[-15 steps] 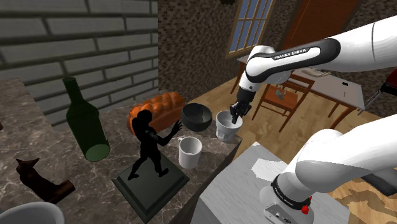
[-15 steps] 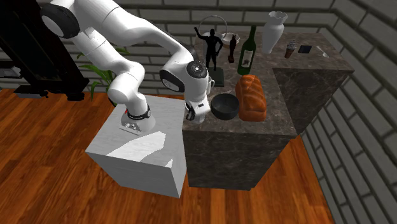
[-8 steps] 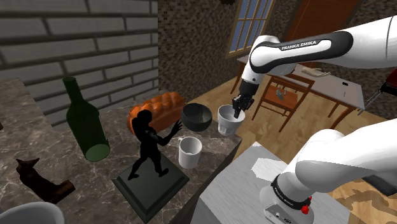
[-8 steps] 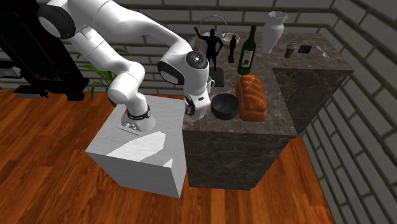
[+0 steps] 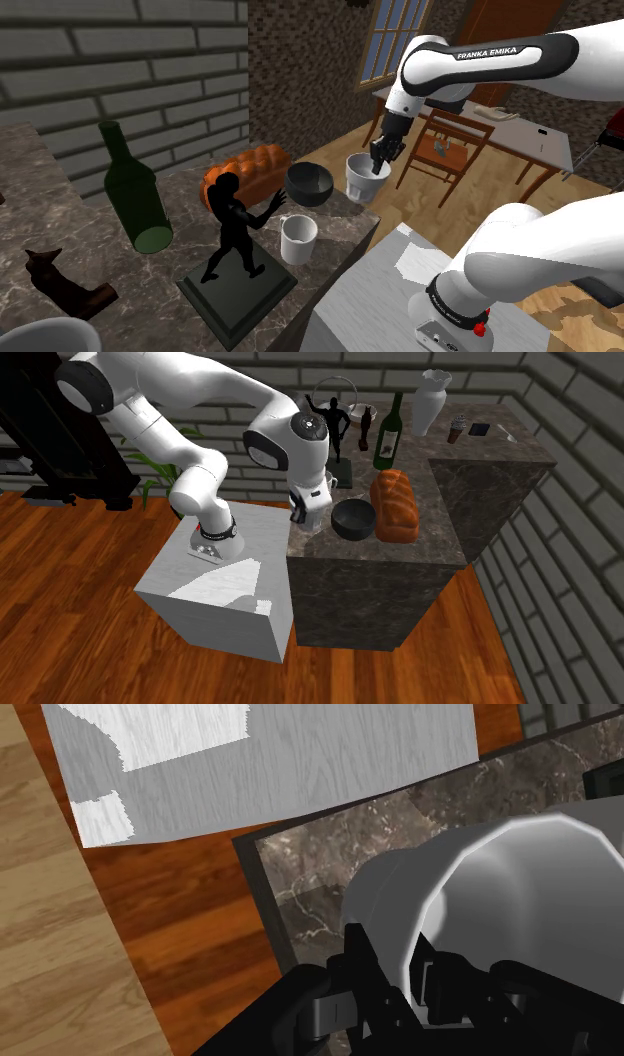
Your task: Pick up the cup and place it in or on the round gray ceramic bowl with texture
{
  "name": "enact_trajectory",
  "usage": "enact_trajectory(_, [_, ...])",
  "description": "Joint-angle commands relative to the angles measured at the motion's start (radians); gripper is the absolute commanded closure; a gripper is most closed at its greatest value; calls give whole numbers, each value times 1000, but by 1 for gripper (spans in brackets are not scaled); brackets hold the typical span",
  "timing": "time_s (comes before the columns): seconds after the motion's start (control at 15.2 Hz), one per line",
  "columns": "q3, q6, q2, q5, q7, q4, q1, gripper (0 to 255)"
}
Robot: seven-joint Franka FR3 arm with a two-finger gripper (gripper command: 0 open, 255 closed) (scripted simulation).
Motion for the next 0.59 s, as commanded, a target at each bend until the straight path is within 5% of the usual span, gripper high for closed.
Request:
enact_trajectory(0.0, [5,-28,-8,1,8,21,1,255])
enact_trajectory(0.53, [14,-139,-27,3,27,115,4,255])
